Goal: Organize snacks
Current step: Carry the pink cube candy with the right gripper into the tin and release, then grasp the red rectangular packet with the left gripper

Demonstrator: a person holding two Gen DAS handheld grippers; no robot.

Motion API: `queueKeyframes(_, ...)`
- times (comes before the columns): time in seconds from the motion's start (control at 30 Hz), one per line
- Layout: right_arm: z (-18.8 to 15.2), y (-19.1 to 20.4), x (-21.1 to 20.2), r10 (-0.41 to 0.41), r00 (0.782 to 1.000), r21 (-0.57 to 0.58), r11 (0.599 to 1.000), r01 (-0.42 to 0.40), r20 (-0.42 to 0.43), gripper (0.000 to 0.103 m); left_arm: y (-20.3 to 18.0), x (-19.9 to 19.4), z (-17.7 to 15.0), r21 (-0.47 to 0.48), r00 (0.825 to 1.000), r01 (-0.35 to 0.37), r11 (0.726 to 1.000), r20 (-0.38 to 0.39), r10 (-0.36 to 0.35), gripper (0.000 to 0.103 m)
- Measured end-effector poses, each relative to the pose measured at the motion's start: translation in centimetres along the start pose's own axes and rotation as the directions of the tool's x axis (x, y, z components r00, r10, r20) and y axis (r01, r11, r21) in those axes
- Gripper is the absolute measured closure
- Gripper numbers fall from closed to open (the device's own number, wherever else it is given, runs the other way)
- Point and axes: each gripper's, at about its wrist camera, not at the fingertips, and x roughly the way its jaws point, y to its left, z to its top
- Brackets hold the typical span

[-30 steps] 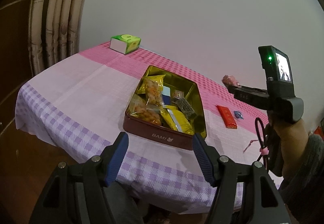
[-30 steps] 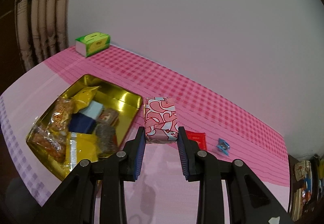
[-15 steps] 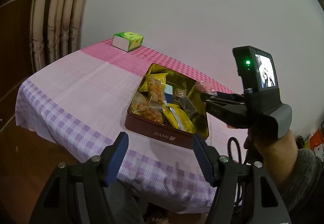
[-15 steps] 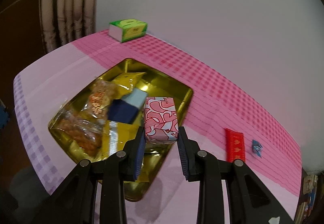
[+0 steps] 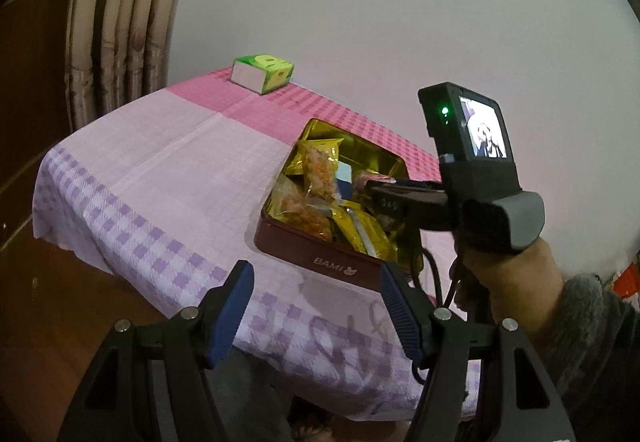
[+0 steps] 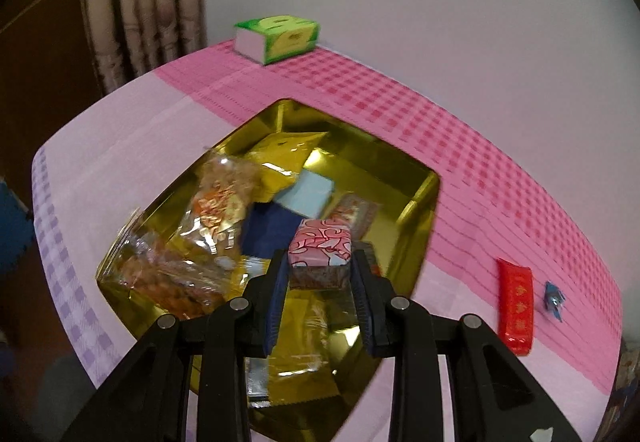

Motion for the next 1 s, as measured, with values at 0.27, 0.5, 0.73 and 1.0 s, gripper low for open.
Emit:
queueKeyframes(0.27, -1.7, -1.1, -0.4, 0.143, 0.989, 0.077, 0.986, -0.146, 0.045, 0.056, 0.5, 0.8, -0.1, -0.019, 1.000, -0.015, 1.000, -0.022, 0.014, 0.037)
queueKeyframes(0.5, -7.5, -8.4, -5.9, 0.190, 0.959, 0.270, 0.932, -0.243, 0.208, 0.019, -0.6, 1.3, -0.8, 0.032, 0.999, -0.021, 0.999, -0.036, 0.022, 0.036)
queueKeyframes(0.73, -21.4, -18.0, -9.9, -0.071, 0.991, 0.457, 0.889, 0.010, 0.116, 0.018, -4.9, 3.4, -2.8, 0.222, 0.998, 0.016, 0.975, -0.056, -0.003, 0.037)
queueKeyframes(1.0, -31.3, -26.1, -12.1, -0.160, 0.985, 0.753, 0.656, 0.052, 0.072, 0.015, -15.9, 9.9, -2.0, 0.321, 0.988, 0.130, 0.938, -0.120, -0.096, 0.037)
